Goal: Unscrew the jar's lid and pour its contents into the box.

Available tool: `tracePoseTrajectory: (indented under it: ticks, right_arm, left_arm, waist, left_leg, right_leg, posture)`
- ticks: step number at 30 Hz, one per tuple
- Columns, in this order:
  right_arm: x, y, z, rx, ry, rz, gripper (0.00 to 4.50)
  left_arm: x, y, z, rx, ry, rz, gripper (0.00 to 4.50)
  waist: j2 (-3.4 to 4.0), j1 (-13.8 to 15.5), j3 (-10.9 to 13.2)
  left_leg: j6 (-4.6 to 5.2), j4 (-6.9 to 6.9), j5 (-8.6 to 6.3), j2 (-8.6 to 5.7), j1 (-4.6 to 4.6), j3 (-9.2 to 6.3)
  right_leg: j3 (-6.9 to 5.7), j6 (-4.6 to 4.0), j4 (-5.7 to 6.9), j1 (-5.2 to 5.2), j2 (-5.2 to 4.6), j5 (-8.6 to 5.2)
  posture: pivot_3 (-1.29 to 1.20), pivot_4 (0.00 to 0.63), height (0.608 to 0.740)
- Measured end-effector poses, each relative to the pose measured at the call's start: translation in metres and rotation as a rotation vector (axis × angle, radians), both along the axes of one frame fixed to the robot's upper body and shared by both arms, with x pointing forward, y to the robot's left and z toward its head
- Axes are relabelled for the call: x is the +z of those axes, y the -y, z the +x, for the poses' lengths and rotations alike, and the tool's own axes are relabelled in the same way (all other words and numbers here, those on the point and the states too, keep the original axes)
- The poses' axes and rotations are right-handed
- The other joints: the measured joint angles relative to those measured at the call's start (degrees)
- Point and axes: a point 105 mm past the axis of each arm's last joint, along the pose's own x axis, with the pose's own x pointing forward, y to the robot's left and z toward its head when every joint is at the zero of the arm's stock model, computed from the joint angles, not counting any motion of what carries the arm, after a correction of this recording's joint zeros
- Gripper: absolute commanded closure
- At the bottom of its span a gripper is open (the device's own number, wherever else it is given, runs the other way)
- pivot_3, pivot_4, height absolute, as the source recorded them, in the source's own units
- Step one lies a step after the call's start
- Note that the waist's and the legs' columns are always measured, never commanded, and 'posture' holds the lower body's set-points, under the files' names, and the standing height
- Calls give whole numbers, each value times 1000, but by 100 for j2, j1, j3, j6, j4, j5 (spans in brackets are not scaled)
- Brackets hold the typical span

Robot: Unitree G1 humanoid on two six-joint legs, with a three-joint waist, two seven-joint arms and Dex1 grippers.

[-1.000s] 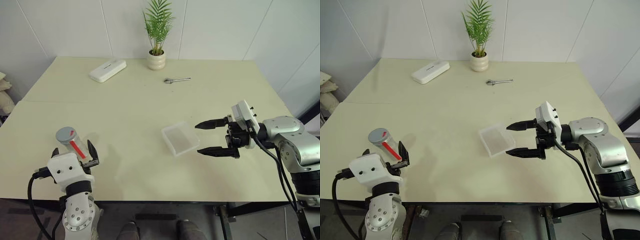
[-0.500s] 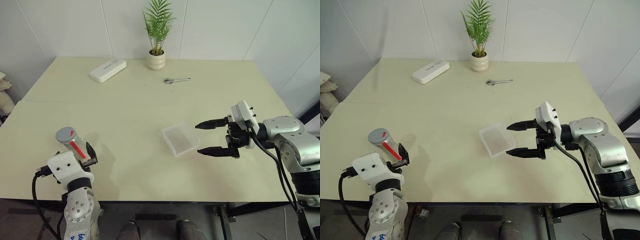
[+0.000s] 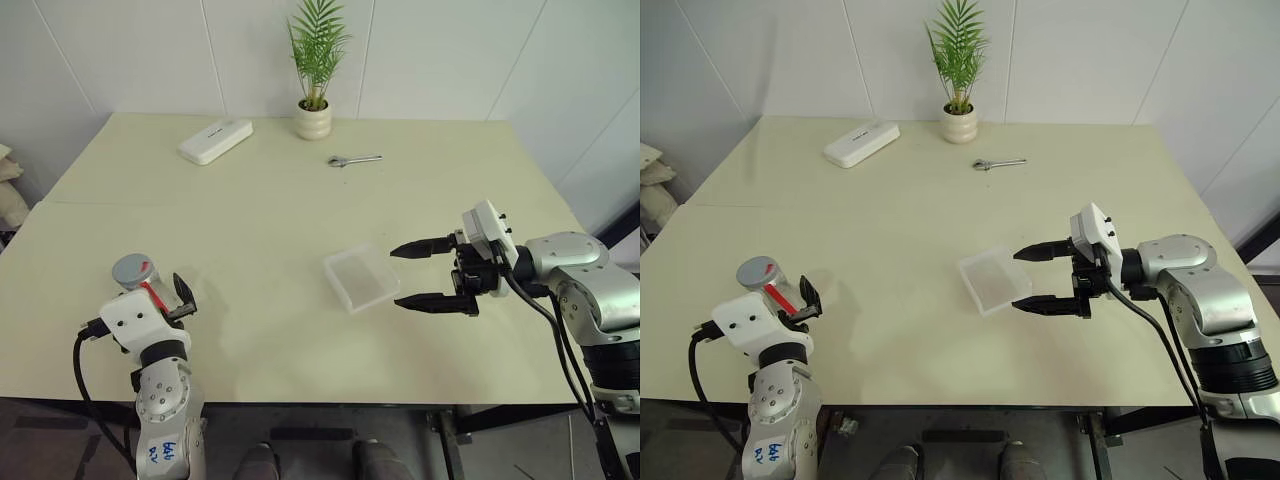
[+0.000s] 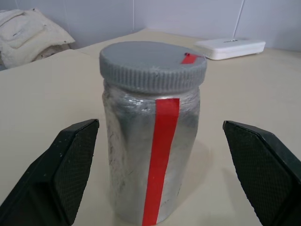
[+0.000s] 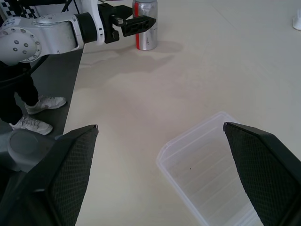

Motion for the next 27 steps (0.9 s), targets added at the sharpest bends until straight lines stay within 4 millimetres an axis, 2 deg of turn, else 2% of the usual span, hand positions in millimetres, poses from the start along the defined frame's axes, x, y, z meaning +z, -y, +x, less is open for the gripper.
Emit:
tracePoseTrajectory:
  ticks: [4, 11, 15, 18, 27]
  right_arm:
    - [0, 0, 0, 0, 0, 0, 0]
    - [0, 0, 0, 0, -1, 0, 0]
    - [-2, 0, -1, -1, -5, -1, 0]
    - [-2, 0, -1, -1, -6, -1, 0]
    - [-4, 1, -1, -9, -8, 0, 0]
  left_arm:
    - [0, -2, 3, 4, 4, -7, 15]
    - [0, -9, 3, 27, 9, -12, 15]
    - [5, -9, 5, 26, 24, -3, 899]
    - [9, -9, 5, 19, 53, 7, 1856]
    - [9, -8, 7, -3, 51, 9, 1878]
  waist:
    - [0, -1, 0]
    - [0, -3, 0]
    - [0, -3, 0]
    - [0, -4, 0]
    - [0, -3, 0]
  left_leg:
    - [0, 0, -2, 0, 0, 0]
    - [-1, -1, -3, 0, -1, 1]
    - [-2, -1, -4, 0, -1, 1]
    - [-2, -2, -5, 0, -1, 1]
    - [-2, -3, -6, 0, -1, 1]
  right_leg:
    - [0, 46, -1, 0, 0, 23]
    - [0, 47, -8, 1, 0, 24]
    - [0, 47, -10, 1, 0, 24]
    - [0, 47, -11, 1, 0, 24]
    - [0, 47, -13, 2, 0, 24]
  posture:
    - [0, 150, 740]
    - [0, 150, 740]
    - [0, 150, 740]
    - [0, 150, 740]
    - [0, 150, 740]
